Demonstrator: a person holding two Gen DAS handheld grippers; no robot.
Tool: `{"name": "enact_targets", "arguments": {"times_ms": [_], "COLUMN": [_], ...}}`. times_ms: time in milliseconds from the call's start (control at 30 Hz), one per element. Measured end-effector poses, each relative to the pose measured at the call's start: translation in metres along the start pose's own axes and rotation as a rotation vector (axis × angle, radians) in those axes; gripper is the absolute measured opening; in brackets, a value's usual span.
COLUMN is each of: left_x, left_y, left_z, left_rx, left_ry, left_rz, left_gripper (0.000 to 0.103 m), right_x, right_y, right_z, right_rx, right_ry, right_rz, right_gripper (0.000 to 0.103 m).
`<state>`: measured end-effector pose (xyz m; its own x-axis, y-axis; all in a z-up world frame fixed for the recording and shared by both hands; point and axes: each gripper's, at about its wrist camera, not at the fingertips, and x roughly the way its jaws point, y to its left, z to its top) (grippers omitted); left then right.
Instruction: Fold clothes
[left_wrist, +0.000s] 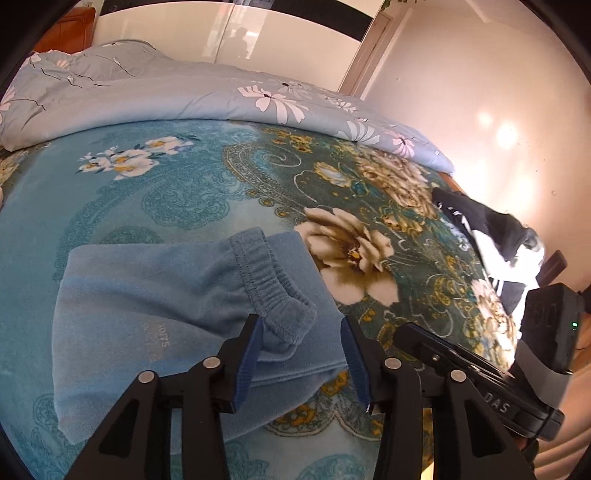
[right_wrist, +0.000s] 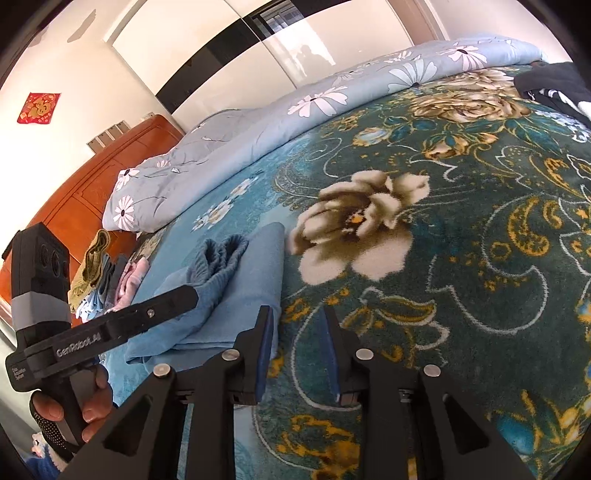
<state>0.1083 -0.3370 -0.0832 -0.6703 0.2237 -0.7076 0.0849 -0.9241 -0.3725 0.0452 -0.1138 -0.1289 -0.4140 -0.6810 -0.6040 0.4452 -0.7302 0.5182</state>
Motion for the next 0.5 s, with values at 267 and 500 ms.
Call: {"name": "enact_targets", "arguments": {"times_ms": [267,500], "left_x": [-0.051,-0.04], "left_y": [0.103,0.136], "left_z": [-0.005,-0.026], "left_rx": [-0.246,-0.275], "left_ry": [-0.154,-0.072], "left_rz": [0.375,0.373], "left_gripper": [0.062,0.062], "right_x": [0.036,0.079], "right_y": [0.044,0.054], "right_z": [0.008,0.012], "right_rx": [-0.047,0.062], "right_ry": [0.059,0.139], "right_rz": [0.145,0.178], "right_gripper": [0.054,0.055]}}
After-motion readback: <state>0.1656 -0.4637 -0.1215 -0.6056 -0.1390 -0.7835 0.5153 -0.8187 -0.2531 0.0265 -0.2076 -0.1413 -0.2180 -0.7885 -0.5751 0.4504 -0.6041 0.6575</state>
